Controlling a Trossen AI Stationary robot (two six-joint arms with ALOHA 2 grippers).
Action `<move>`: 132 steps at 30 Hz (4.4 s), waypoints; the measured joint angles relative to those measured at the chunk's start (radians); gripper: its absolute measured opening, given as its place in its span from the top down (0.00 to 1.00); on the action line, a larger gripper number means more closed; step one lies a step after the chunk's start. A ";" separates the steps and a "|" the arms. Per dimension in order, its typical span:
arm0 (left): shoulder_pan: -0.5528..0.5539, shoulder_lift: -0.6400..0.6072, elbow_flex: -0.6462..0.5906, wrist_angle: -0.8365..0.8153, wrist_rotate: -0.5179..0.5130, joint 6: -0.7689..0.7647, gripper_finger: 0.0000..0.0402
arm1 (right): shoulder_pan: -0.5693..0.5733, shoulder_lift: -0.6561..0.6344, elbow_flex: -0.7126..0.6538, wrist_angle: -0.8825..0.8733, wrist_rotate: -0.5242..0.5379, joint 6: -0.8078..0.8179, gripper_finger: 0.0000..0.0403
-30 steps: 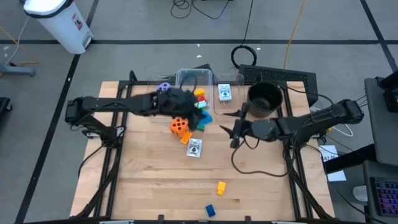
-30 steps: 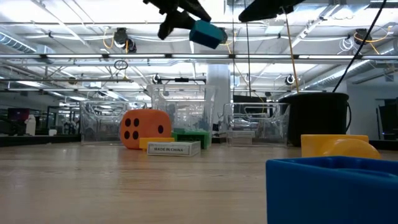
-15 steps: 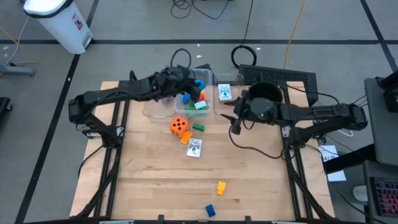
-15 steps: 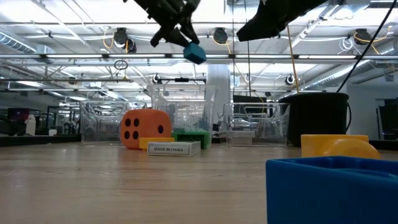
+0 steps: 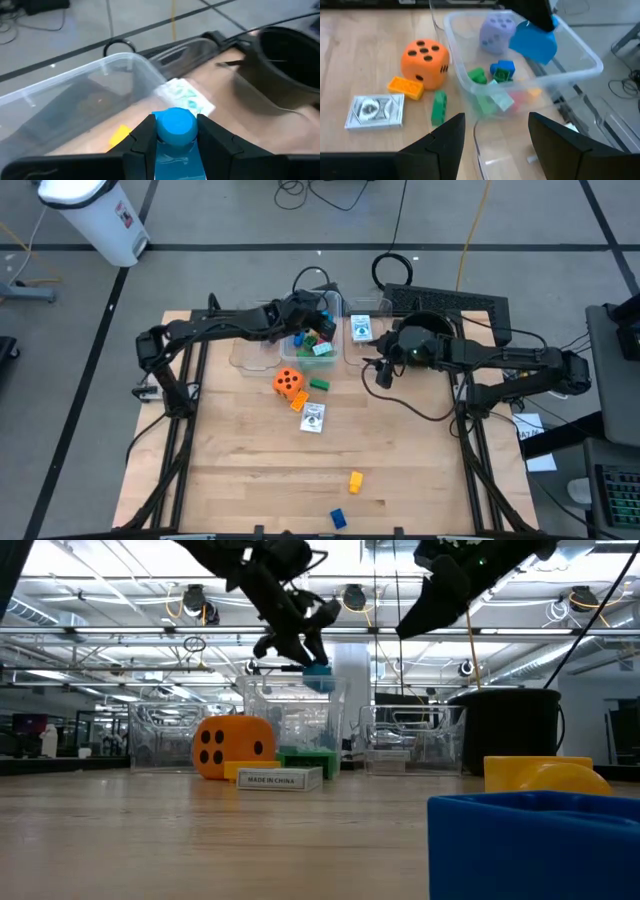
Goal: Pick & Place Toys
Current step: Put the light blue stud game piece into the middle transparent bin, then put the yellow one stud game piece into the middle transparent bin
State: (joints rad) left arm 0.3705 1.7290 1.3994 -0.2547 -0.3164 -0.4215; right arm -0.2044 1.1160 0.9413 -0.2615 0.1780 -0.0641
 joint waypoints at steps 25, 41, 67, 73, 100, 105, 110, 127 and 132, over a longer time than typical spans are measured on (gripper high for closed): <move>0.137 0.225 -0.002 0.155 0.132 -0.089 0.73 | -0.040 0.000 0.000 0.003 0.084 0.122 0.51; 0.143 0.228 -0.001 0.146 0.135 -0.059 0.54 | -0.051 0.000 0.000 0.003 0.082 0.157 0.54; 0.147 -0.108 -0.002 0.498 0.383 -0.140 0.47 | -0.049 0.000 0.000 0.003 -0.002 0.158 0.57; 0.148 -0.333 -0.002 0.457 0.553 -0.038 0.47 | -0.049 0.000 0.000 0.003 -0.115 0.196 0.58; -0.454 -0.613 -0.002 -0.314 0.447 -0.088 0.59 | 0.207 0.073 0.000 0.330 -0.202 0.631 0.59; -0.623 -0.565 -0.002 -0.327 0.398 -0.118 0.57 | 0.328 0.172 0.000 0.608 -0.127 0.698 0.59; -0.756 -0.513 -0.002 -0.326 0.303 -0.140 0.59 | 0.455 0.281 0.001 0.820 -0.127 0.748 0.59; -1.075 -0.340 -0.002 -0.325 0.016 -0.271 0.63 | 0.821 0.372 0.291 0.421 0.135 0.552 0.59; -1.086 -0.334 -0.002 -0.318 -0.019 -0.293 0.63 | 0.822 0.401 0.379 0.084 0.045 0.685 0.59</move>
State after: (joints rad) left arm -0.7155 1.3949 1.3979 -0.5729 -0.3358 -0.7145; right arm 0.6171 1.5173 1.3201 -0.1772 0.2234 0.6209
